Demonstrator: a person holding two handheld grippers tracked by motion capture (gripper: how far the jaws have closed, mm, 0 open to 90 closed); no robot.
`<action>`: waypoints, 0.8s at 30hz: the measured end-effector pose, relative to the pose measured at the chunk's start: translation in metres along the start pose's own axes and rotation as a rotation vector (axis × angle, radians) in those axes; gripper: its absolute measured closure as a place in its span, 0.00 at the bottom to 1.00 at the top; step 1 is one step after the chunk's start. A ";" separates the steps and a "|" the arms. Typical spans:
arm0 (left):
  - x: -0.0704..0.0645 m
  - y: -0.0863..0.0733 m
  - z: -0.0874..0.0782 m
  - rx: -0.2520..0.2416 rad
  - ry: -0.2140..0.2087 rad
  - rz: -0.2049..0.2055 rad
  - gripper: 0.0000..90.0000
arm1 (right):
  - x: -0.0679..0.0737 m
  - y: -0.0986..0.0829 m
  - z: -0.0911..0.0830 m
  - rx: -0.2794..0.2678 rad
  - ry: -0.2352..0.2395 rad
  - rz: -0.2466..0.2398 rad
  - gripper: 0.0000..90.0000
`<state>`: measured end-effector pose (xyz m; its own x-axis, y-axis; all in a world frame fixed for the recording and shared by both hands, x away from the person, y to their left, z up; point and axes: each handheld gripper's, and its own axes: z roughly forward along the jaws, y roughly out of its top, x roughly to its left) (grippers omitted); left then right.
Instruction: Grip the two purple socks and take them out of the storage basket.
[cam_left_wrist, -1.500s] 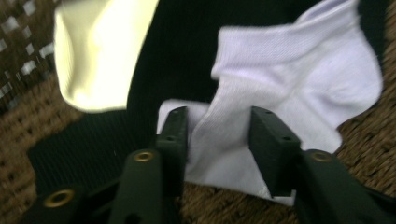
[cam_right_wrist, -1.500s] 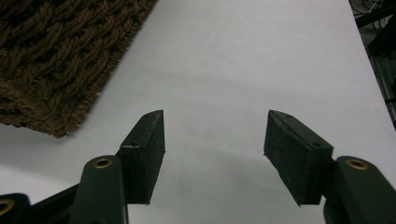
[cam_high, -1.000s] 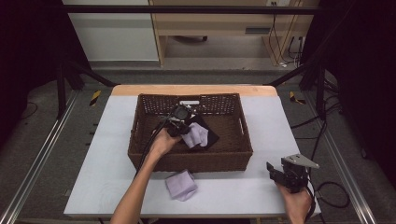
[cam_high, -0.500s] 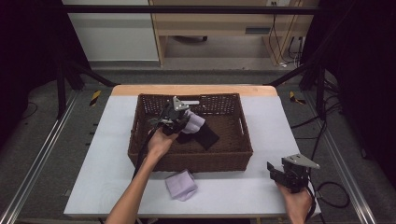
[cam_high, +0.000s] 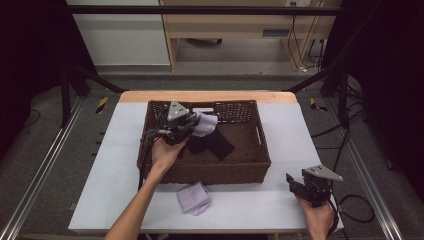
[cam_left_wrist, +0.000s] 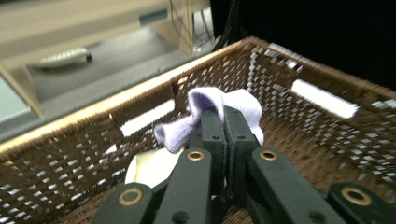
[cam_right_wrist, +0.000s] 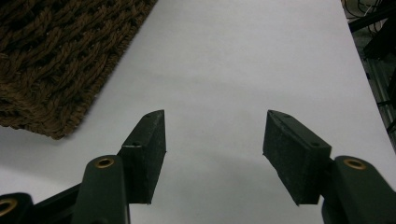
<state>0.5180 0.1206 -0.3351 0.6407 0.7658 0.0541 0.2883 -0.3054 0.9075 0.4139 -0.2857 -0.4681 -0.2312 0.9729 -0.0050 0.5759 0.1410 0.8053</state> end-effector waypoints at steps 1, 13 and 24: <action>-0.002 0.002 -0.008 -0.023 -0.009 0.003 0.97 | 0.000 0.000 0.000 -0.001 0.000 -0.003 0.44; -0.013 0.003 -0.083 -0.173 -0.090 0.019 0.97 | 0.000 0.000 -0.001 -0.001 -0.003 0.000 0.44; -0.033 -0.017 -0.137 -0.201 -0.157 0.060 0.97 | -0.001 -0.001 -0.001 -0.002 -0.010 0.001 0.44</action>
<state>0.3943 0.1783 -0.2951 0.7597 0.6476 0.0594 0.1089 -0.2168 0.9701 0.4131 -0.2865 -0.4680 -0.2229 0.9748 -0.0100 0.5747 0.1397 0.8063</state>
